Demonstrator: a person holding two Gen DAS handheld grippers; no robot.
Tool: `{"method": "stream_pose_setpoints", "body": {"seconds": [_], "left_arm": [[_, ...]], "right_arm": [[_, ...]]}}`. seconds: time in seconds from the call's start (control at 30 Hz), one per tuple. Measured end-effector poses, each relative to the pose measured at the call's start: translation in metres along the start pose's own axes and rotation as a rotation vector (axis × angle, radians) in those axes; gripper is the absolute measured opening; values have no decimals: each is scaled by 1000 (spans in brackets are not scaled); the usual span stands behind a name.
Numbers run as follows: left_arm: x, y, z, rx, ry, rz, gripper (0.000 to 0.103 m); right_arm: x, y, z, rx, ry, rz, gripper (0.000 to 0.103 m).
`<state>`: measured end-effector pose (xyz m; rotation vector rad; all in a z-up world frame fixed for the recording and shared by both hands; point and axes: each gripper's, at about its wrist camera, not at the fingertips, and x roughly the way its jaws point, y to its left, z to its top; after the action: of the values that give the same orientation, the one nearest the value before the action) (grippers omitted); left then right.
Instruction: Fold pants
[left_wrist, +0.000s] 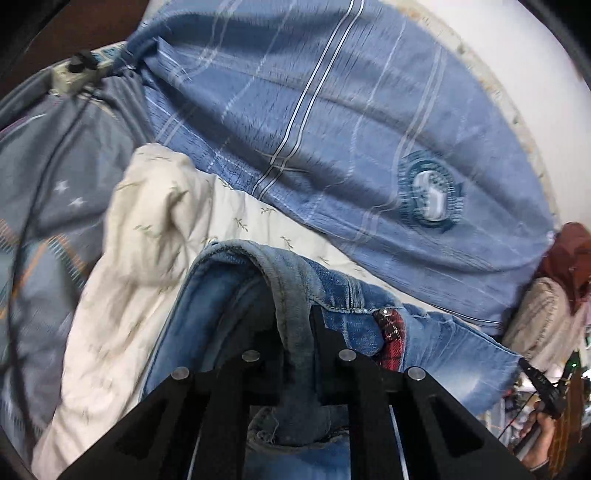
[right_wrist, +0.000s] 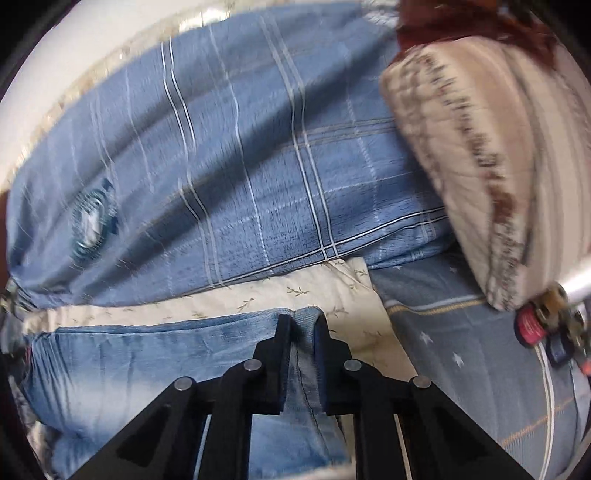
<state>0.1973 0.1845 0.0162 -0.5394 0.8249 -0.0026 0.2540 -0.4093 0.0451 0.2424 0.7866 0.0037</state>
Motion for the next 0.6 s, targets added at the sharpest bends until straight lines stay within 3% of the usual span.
{"method": "stream_pose_setpoints", "body": {"seconds": [0.2, 0.4, 0.47, 0.6], "left_arm": [[-70, 3, -51, -31, -15, -46, 11], [-105, 13, -118, -45, 23, -41, 11], [-110, 20, -141, -44, 44, -35, 13], [-106, 34, -169, -43, 86, -22, 16]], "right_arm": [[-77, -15, -45, 82, -40, 60, 12], [-132, -36, -130, 134, -22, 80, 12], [-134, -44, -154, 148, 2, 63, 12], [-112, -71, -207, 205, 132, 22, 12]]}}
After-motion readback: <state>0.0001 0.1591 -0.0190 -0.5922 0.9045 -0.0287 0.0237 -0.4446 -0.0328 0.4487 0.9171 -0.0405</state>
